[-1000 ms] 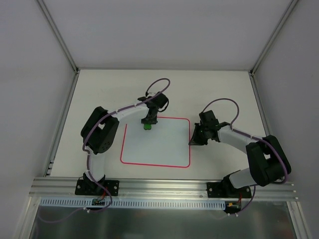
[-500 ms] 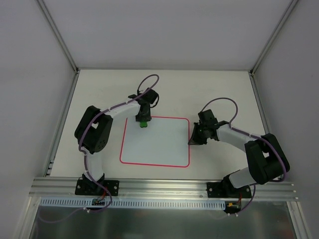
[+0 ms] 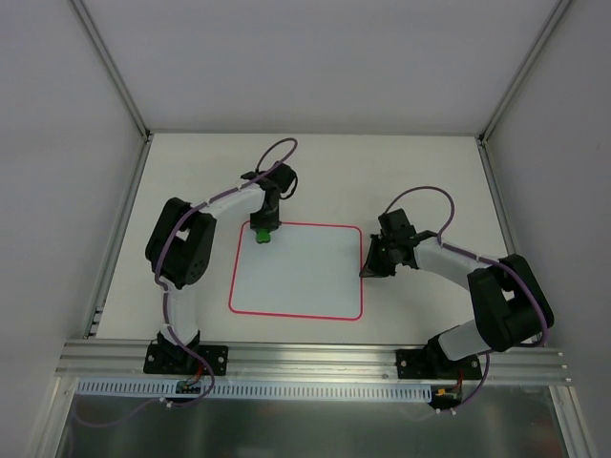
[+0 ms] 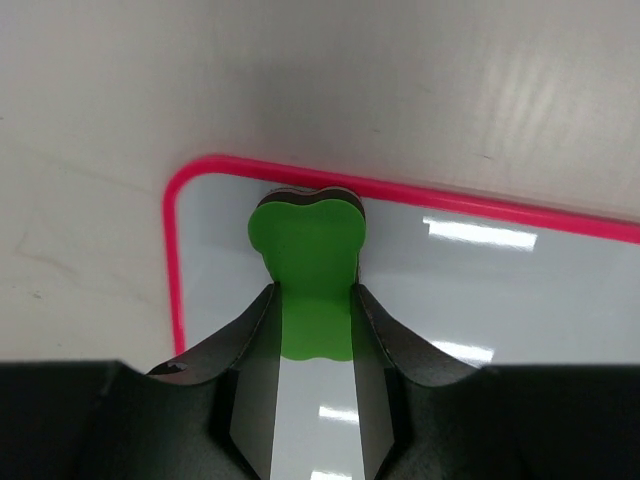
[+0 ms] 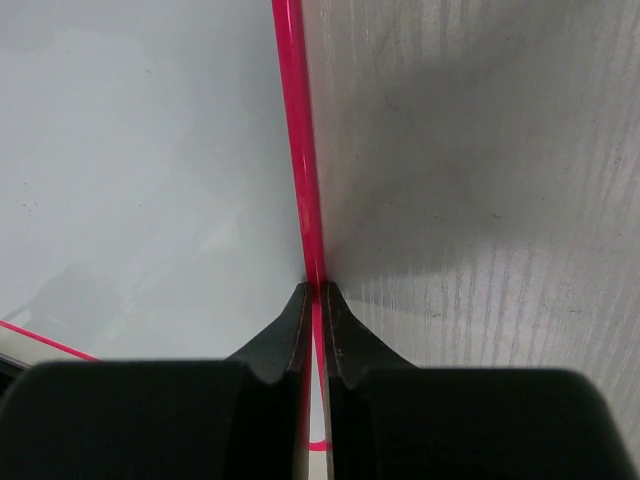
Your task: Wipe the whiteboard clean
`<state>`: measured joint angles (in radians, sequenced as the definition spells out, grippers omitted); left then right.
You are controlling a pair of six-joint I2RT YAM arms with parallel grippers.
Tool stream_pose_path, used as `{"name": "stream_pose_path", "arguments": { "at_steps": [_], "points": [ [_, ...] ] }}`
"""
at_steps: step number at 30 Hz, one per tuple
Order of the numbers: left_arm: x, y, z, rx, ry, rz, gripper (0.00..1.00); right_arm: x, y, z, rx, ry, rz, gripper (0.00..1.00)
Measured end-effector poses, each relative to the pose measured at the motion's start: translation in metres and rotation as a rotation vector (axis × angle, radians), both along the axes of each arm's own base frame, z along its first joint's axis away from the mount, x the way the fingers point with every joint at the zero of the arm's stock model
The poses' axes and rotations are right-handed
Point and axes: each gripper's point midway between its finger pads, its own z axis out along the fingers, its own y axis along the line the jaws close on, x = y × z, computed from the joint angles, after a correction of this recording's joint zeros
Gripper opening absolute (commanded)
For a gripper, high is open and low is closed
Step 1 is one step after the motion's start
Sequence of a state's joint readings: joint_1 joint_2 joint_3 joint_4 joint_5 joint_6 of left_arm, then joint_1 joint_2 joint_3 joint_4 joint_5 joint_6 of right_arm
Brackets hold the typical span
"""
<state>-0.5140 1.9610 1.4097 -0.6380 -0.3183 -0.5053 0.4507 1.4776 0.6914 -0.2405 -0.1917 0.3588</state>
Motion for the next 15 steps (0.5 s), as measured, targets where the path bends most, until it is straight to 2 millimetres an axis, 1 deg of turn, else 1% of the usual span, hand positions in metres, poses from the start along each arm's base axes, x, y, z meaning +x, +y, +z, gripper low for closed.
{"name": "stream_pose_path", "arguments": {
  "at_steps": [2, 5, 8, 10, 11, 13, 14, 15],
  "points": [
    [-0.004, -0.016, 0.000, -0.004, 0.004, -0.037, 0.00, 0.000, 0.000, 0.000, 0.000, 0.001, 0.000, 0.00],
    [-0.015, -0.056, 0.000, -0.032, 0.008, -0.122, 0.00, 0.000, 0.000, 0.000, -0.001, 0.001, 0.001, 0.00],
    [-0.037, -0.101, 0.000, -0.076, 0.019, -0.212, 0.00, 0.000, 0.000, 0.000, -0.001, 0.002, 0.000, 0.00],
    [-0.053, -0.123, 0.000, -0.098, 0.026, -0.259, 0.00, 0.000, 0.000, 0.000, 0.000, 0.002, -0.002, 0.00],
    [-0.061, -0.132, 0.000, -0.105, 0.031, -0.274, 0.00, 0.000, 0.000, 0.000, 0.000, 0.002, -0.003, 0.00],
    [-0.073, -0.142, 0.000, -0.114, 0.036, -0.294, 0.00, 0.000, 0.000, 0.000, 0.000, 0.003, -0.003, 0.00],
    [-0.077, -0.144, -0.001, -0.117, 0.032, -0.298, 0.00, 0.000, 0.000, 0.000, 0.000, 0.003, -0.004, 0.00],
    [-0.081, -0.141, -0.002, -0.116, 0.030, -0.295, 0.00, 0.000, 0.000, 0.000, 0.000, 0.003, -0.004, 0.00]
  ]
}}
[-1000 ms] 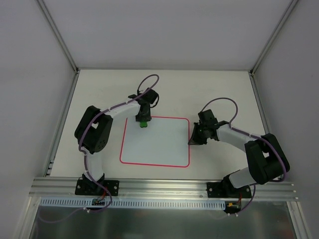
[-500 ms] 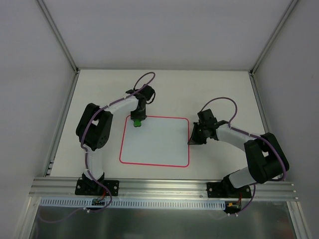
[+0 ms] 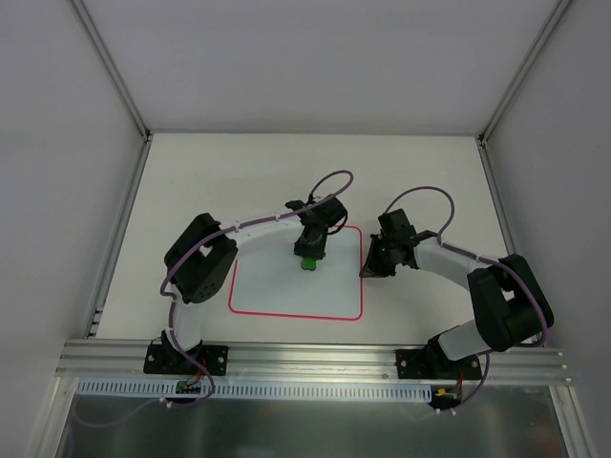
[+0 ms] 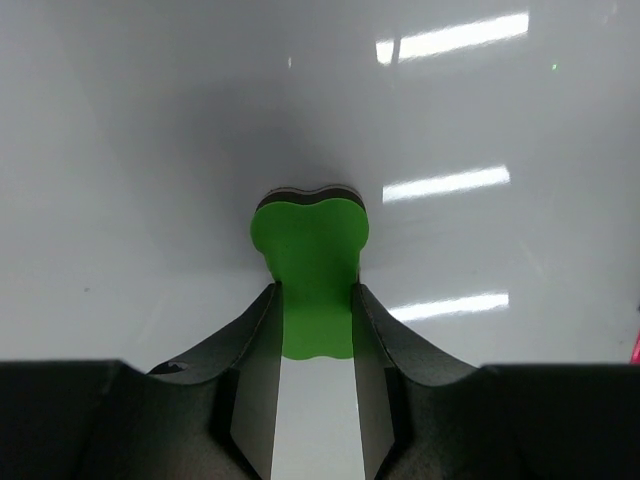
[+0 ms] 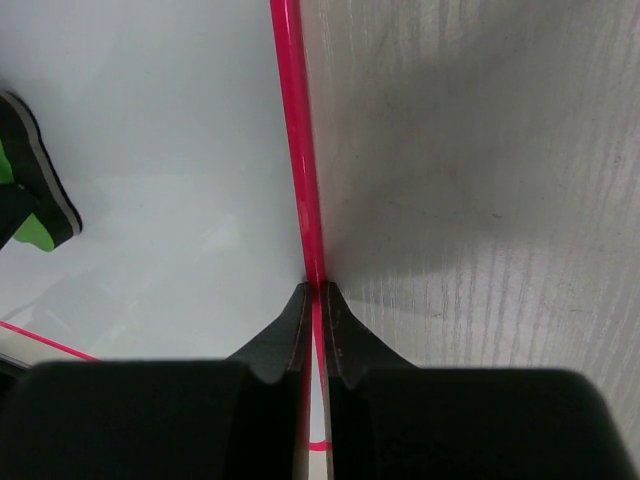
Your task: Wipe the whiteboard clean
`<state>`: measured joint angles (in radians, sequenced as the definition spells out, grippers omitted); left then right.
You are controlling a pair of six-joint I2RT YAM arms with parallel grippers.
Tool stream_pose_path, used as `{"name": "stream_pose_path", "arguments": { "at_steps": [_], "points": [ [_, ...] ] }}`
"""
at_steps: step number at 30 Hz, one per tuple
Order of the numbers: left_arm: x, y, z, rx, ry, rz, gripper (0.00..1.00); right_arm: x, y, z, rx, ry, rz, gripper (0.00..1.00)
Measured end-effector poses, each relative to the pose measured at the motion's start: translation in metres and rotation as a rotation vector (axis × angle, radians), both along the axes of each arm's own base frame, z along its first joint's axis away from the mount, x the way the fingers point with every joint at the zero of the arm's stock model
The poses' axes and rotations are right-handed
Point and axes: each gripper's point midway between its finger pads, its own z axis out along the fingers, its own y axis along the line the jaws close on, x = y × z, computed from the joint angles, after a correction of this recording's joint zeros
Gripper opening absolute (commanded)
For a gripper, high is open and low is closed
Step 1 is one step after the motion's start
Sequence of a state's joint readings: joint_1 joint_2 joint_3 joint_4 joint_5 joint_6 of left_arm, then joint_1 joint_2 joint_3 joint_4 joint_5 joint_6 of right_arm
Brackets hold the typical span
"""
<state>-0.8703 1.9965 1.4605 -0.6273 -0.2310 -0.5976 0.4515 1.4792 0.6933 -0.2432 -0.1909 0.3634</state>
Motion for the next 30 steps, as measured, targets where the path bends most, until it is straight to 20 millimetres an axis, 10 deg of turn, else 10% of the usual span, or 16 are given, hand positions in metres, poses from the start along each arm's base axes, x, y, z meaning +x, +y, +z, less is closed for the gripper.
{"name": "stream_pose_path", "arguments": {
  "at_steps": [15, 21, 30],
  "points": [
    [0.005, 0.150, -0.001, 0.093, 0.023, 0.350, 0.00, 0.001, 0.001, 0.000, 0.002, -0.001, 0.000, 0.00],
    [-0.003, 0.133, -0.001, 0.119, 0.016, 0.287, 0.00, 0.001, 0.002, 0.000, 0.001, -0.001, 0.001, 0.00],
    [-0.034, 0.029, -0.001, 0.034, 0.036, 0.050, 0.00, 0.001, 0.002, 0.000, 0.001, -0.001, 0.001, 0.00]
  ]
}}
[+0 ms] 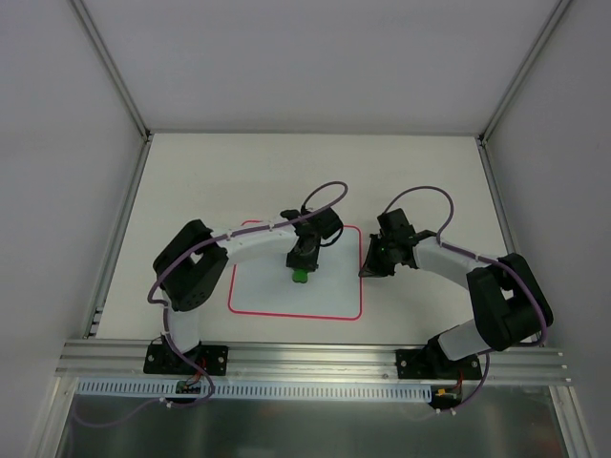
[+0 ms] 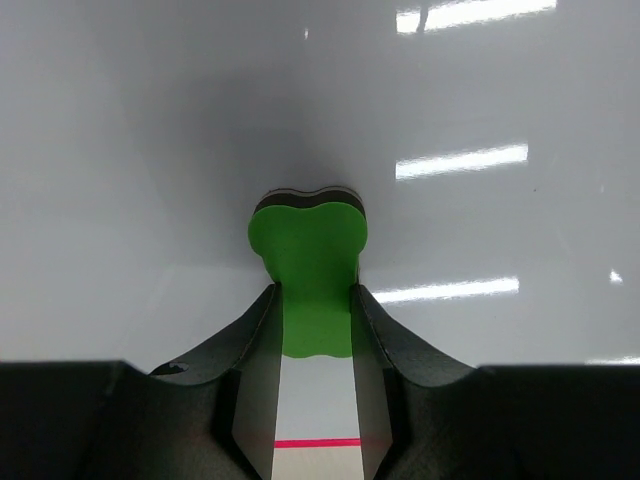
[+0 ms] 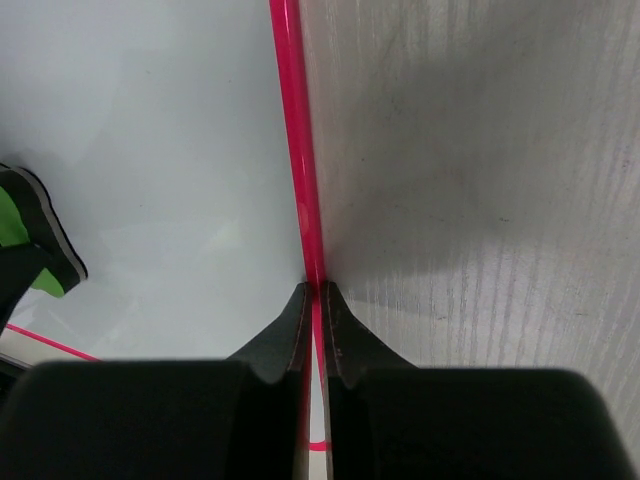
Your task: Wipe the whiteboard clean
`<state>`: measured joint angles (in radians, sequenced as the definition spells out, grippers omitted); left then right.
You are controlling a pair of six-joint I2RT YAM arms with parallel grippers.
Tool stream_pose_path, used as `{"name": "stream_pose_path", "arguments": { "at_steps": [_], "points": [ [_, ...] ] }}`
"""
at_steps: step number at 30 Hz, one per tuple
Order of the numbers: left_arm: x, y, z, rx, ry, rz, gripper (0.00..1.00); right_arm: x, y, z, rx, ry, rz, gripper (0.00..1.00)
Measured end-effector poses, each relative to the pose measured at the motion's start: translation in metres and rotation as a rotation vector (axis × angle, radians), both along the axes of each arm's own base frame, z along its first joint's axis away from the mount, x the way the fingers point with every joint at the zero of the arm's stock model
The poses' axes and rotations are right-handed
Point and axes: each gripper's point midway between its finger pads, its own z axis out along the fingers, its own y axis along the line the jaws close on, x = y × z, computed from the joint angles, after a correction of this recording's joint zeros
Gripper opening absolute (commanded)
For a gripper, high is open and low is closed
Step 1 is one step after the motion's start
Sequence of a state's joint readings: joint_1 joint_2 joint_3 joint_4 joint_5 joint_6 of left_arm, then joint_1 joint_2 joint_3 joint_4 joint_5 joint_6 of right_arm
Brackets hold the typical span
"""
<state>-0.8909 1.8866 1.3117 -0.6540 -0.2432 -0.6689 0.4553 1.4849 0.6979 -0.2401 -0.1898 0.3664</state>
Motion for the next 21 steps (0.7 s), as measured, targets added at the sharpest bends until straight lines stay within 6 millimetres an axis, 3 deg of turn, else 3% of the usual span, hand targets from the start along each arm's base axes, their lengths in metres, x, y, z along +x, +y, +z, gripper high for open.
{"name": "stream_pose_path", "arguments": {
  "at_steps": [5, 10, 13, 14, 17, 21],
  "points": [
    [-0.004, -0.002, 0.002, -0.029, 0.005, -0.001, 0.00, 0.000, 0.000, 0.000, 0.000, -0.001, 0.000, 0.00],
    [-0.002, 0.032, 0.008, -0.025, 0.009, 0.065, 0.00, 0.001, -0.002, 0.002, -0.019, -0.020, 0.000, 0.05],
    [0.013, 0.066, 0.024, -0.034, -0.033, 0.148, 0.00, -0.002, -0.013, 0.004, -0.064, -0.035, -0.004, 0.17],
    [0.018, 0.076, 0.031, -0.042, -0.052, 0.174, 0.00, -0.004, -0.016, 0.005, -0.079, -0.036, -0.004, 0.30],
    [0.039, 0.113, 0.061, -0.067, -0.139, 0.267, 0.00, -0.009, -0.027, 0.014, -0.114, -0.061, -0.003, 0.56],
    [0.064, 0.167, 0.088, -0.055, -0.239, 0.382, 0.00, -0.007, -0.032, 0.036, -0.112, -0.143, 0.010, 0.73]
  ]
}}
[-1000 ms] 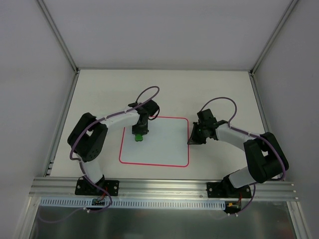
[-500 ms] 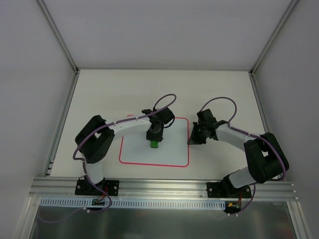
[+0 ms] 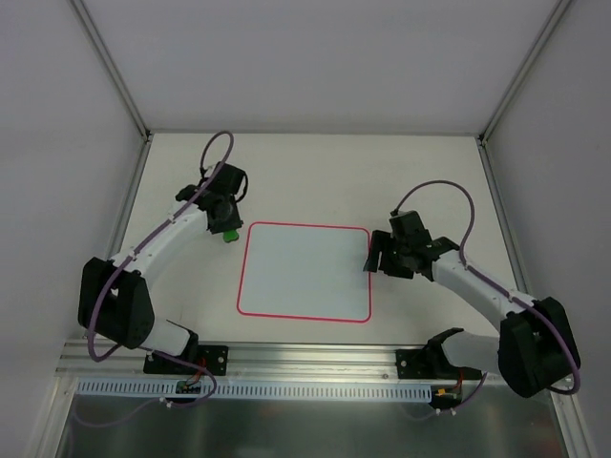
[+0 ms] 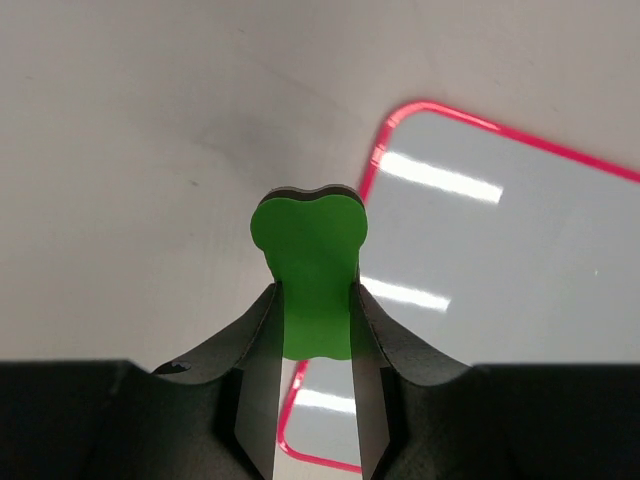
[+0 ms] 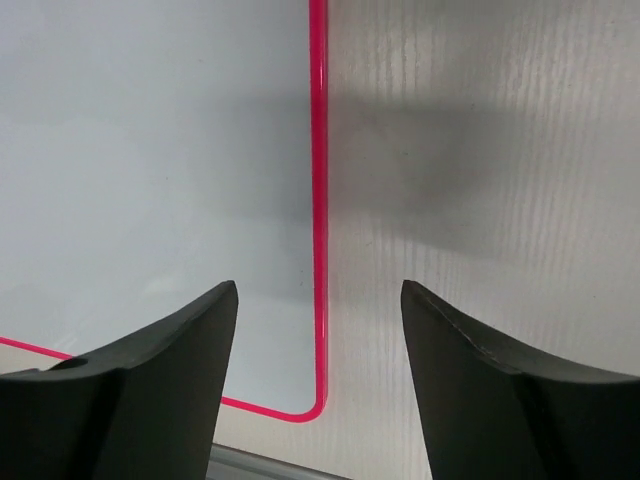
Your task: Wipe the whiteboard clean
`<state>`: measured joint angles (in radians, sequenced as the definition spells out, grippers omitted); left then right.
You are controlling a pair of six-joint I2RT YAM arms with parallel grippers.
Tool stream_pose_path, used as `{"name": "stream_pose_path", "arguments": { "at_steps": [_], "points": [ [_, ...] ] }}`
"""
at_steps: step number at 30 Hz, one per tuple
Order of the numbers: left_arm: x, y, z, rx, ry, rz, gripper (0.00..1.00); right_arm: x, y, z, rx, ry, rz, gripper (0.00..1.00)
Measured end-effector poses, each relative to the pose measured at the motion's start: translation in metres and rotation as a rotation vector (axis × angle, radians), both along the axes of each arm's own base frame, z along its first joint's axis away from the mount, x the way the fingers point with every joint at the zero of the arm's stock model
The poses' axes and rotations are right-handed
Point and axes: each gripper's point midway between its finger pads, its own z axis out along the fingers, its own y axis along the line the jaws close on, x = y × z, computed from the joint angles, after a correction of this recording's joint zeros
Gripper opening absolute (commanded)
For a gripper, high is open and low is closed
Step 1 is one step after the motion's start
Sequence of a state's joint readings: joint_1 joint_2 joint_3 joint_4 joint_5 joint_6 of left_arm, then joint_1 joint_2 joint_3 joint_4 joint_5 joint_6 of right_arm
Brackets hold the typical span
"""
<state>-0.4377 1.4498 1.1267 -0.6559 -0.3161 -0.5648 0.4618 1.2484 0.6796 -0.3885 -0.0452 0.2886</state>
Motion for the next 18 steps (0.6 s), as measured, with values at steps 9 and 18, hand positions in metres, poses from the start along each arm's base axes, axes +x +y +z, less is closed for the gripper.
{"name": "stream_pose_path", "arguments": {
  "at_steps": [9, 18],
  "points": [
    [0.020, 0.103, -0.030, 0.078, 0.113, 0.239, 0.00, -0.006, -0.018, 0.042, -0.030, -0.140, 0.026, 0.86],
    [0.030, 0.130, -0.077, 0.071, 0.233, 0.302, 0.17, -0.010, -0.033, 0.089, -0.014, -0.343, 0.018, 0.99]
  ]
}}
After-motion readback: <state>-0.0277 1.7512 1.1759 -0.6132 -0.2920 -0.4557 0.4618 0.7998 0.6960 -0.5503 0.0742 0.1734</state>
